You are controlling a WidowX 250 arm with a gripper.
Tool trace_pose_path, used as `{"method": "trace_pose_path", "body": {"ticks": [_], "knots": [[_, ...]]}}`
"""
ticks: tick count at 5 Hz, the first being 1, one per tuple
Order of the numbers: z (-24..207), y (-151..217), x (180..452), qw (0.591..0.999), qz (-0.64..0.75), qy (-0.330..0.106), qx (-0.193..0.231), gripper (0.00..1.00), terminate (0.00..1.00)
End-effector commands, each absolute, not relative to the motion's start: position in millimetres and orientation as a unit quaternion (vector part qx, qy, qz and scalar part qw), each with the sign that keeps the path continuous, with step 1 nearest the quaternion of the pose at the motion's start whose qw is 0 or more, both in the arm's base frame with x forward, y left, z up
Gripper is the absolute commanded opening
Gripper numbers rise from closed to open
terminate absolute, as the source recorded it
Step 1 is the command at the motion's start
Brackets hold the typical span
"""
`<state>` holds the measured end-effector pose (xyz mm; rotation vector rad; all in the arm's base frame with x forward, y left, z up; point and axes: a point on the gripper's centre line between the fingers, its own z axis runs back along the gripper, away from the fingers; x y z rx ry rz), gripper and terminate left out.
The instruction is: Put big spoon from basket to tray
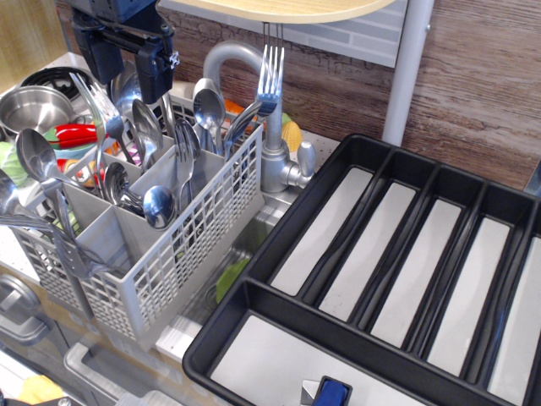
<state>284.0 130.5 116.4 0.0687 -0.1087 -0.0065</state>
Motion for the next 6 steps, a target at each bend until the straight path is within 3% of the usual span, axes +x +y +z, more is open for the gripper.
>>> {"method": "trace_pose_path", "body": {"ticks": [1,2,4,6], "knots": [[116.4,130.5,284.0,0.998,-0.003,-0.054,0.034,1.00,0.00],[118.2,134.2,285.8,0.987,-0.128,-0.076,0.057,1.00,0.00],[107.0,154.3,296.1,0.927,-0.357,-0.109,0.044,1.00,0.00],[88.6,164.6,308.3,0.882,-0.453,-0.116,0.056,1.00,0.00]]}}
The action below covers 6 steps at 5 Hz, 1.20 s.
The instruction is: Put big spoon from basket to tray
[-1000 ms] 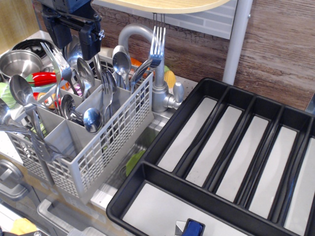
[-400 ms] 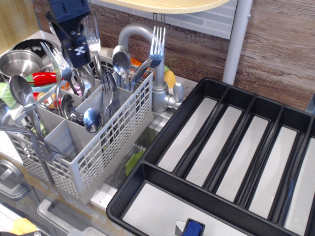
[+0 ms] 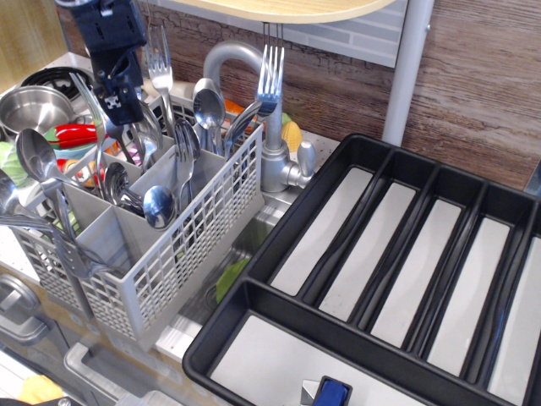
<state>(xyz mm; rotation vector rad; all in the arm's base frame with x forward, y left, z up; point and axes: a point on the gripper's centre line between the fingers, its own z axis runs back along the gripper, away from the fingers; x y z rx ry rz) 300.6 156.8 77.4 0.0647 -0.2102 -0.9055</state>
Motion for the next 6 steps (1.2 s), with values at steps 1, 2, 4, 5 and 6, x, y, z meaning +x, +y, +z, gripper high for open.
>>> {"method": "trace_pose_path", "body": {"ticks": [1,2,4,5,6], "knots": [[80.6,156.7,310.4,0.880,-0.452,-0.134,0.055,1.00,0.00],[71.8,155.5,310.5,0.881,-0.445,-0.146,0.059,0.00,0.00],[67.8,153.9,309.0,0.885,-0.437,-0.155,0.042,0.00,0.00],[75.9,156.0,311.1,0.888,-0.434,-0.145,0.041,0.00,0.00],[103.1,168.9,323.4,0.898,-0.424,-0.114,0.022,0.00,0.00]]}}
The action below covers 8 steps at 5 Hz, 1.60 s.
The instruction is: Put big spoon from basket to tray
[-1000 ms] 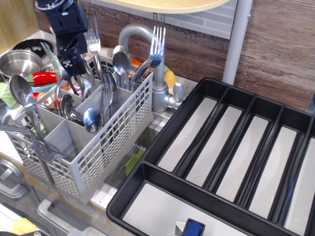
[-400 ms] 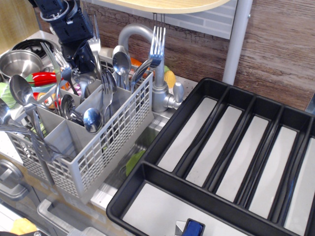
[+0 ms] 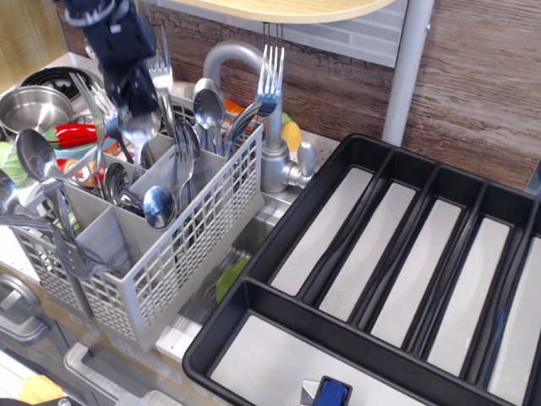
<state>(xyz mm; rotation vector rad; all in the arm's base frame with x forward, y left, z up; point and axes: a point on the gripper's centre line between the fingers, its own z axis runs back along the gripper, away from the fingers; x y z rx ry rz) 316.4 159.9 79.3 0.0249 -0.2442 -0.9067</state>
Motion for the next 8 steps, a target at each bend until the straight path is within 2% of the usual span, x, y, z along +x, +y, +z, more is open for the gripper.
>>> {"method": "trace_pose_path", "body": {"ticks": [1,2,3,4,5,6,7,8], "knots": [[149.8,170.9,334.9,0.906,-0.409,-0.098,0.052,0.00,0.00],[191.1,144.8,343.7,0.919,-0.371,-0.102,0.084,0.00,0.00],[208.0,102.0,337.0,0.940,-0.303,-0.126,0.097,0.00,0.00],[218.0,63.8,326.7,0.945,-0.254,-0.149,0.140,0.00,0.00],[215.7,36.2,328.2,0.954,-0.209,-0.172,0.126,0.00,0.00],[219.0,10.4,343.8,0.957,-0.194,-0.170,0.131,0.00,0.00],[194.8,0.5,351.1,0.943,-0.229,-0.180,0.160,0.00,0.00],[170.0,1.6,357.7,0.932,-0.264,-0.182,0.171,0.00,0.00]]}}
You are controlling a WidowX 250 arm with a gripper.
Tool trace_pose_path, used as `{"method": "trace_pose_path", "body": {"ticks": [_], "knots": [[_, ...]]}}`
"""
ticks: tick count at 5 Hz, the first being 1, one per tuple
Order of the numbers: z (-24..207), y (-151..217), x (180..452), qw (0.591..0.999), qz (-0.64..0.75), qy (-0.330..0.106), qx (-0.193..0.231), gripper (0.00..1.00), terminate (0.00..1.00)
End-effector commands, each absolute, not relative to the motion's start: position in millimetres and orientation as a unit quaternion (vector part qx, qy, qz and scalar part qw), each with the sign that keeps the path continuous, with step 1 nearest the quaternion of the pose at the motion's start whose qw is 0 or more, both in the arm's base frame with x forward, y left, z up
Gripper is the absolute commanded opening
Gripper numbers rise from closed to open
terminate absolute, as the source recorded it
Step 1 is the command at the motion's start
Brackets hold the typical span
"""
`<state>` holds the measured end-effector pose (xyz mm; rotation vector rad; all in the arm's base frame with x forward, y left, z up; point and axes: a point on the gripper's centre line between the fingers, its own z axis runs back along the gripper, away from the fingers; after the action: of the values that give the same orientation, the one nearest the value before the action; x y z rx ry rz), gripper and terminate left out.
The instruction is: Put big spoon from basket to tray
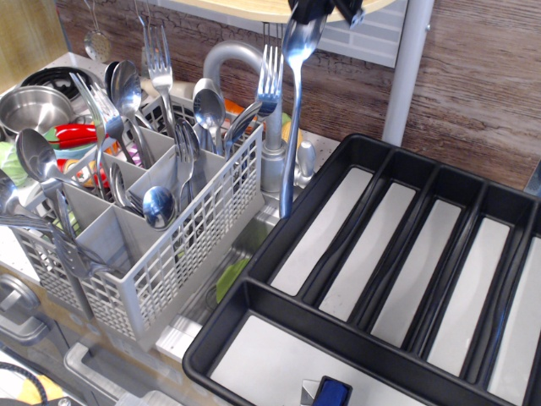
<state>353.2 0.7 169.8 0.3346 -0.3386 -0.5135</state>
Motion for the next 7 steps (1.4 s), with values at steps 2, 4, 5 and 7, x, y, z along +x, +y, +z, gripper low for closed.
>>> {"method": "trace_pose_path", "body": {"ticks": [2,4,5,7], "knots": [[149.5,11.4,369.1,0.924,-0.294,-0.194,0.151,0.00,0.00],[147.0,-33.7,380.4,0.947,-0.244,-0.198,0.068,0.00,0.00],[127.0,-60.1,375.3,0.948,-0.225,-0.212,0.074,0.00,0.00],[86.0,-87.4,370.0,0.947,-0.224,-0.201,0.109,0.00,0.00]]}}
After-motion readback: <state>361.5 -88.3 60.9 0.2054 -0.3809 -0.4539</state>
